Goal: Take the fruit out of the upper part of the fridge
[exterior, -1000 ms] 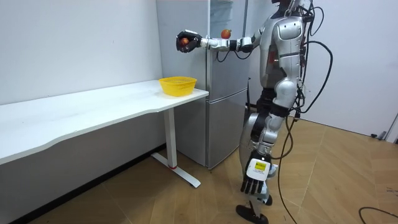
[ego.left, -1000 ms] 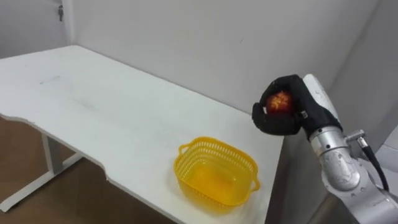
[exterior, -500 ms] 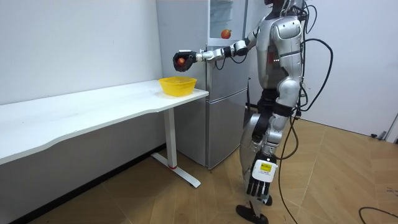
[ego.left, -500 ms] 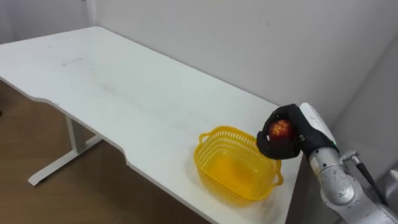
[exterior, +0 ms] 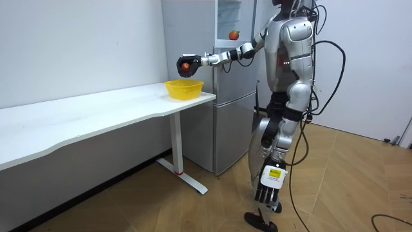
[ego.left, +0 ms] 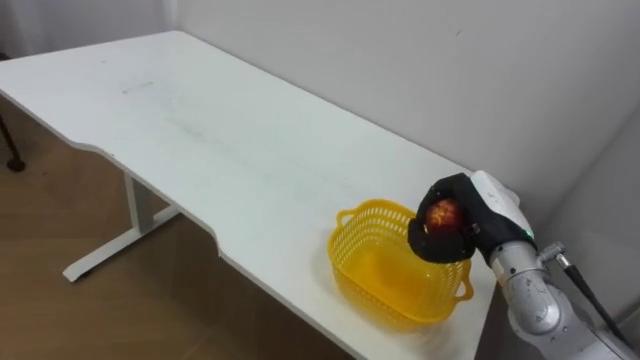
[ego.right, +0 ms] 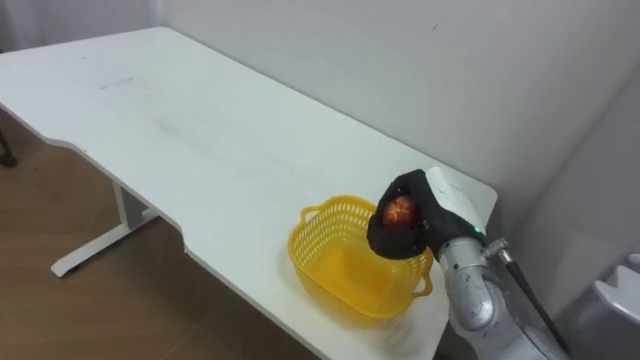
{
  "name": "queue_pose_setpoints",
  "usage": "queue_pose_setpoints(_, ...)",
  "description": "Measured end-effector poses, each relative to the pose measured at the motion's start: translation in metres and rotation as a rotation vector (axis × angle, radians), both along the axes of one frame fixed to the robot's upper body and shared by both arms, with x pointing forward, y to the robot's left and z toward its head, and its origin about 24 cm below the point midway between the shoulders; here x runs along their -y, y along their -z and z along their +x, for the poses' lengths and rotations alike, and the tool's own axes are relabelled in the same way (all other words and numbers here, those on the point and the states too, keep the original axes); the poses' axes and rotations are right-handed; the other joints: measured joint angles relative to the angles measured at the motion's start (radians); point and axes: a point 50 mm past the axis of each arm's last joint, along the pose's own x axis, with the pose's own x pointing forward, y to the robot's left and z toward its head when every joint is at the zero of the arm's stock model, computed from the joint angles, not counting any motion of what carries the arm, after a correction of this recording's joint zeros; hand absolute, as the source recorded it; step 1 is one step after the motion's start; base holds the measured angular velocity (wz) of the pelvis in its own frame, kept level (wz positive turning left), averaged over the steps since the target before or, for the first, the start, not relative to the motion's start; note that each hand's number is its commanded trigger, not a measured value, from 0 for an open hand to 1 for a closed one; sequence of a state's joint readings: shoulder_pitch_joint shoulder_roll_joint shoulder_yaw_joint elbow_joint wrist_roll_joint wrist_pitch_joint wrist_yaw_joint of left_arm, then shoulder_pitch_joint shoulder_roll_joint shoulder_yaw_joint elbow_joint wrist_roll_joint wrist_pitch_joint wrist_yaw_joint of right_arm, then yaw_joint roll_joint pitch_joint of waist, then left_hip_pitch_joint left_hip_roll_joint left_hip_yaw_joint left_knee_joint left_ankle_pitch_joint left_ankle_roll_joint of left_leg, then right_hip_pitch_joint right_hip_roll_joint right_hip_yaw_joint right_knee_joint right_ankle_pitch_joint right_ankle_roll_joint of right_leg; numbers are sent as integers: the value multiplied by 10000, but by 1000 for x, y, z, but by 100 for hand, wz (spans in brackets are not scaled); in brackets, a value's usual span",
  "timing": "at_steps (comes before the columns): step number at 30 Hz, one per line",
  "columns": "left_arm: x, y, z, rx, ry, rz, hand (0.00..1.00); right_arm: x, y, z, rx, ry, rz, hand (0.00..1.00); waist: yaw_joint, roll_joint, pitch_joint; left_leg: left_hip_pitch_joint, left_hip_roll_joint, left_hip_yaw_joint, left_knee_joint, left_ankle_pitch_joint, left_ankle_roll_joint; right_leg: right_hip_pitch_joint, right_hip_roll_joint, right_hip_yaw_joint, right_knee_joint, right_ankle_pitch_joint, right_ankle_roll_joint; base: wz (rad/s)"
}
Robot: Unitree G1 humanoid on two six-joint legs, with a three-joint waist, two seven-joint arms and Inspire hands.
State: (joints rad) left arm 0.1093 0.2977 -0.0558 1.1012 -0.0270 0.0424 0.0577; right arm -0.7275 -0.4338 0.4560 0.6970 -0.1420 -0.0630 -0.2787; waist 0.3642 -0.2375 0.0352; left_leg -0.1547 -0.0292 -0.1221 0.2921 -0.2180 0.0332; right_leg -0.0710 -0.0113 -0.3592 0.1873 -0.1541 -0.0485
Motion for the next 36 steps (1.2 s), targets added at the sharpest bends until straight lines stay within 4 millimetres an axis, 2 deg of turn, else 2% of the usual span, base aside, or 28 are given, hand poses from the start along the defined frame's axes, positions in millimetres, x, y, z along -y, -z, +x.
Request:
queue_pose_setpoints(8, 1, 1, -2, -63, 64, -21, 0, -5, 1, 0, 94, -125, -313, 0, 13, -21, 3, -44, 2, 66, 62, -1, -1, -4, 2, 14, 0, 8, -12, 0)
queue_pose_setpoints(13, 1, 0, 1, 8, 88, -46, 0, -21, 5, 0, 66, -468, -157, 0, 30, -90, 31, -63, 10, 82, 104, -2, -2, -16, 3, -1, 0, 9, -16, 0)
queue_pose_setpoints(17, 1, 0, 1, 12, 100, -65, 0, -26, 2, -1, 184, -617, -59, 0, 131, -123, 48, -84, 2, 82, 142, -4, 1, -16, -4, -6, 0, 11, -15, 0)
queue_pose_setpoints(36, 1, 0, -2, -68, 258, -38, 0, -27, 0, -1, 260, -701, -42, 0, 222, -121, 55, -121, 1, 75, 143, -10, 3, -17, 0, -27, -7, 17, -24, 0)
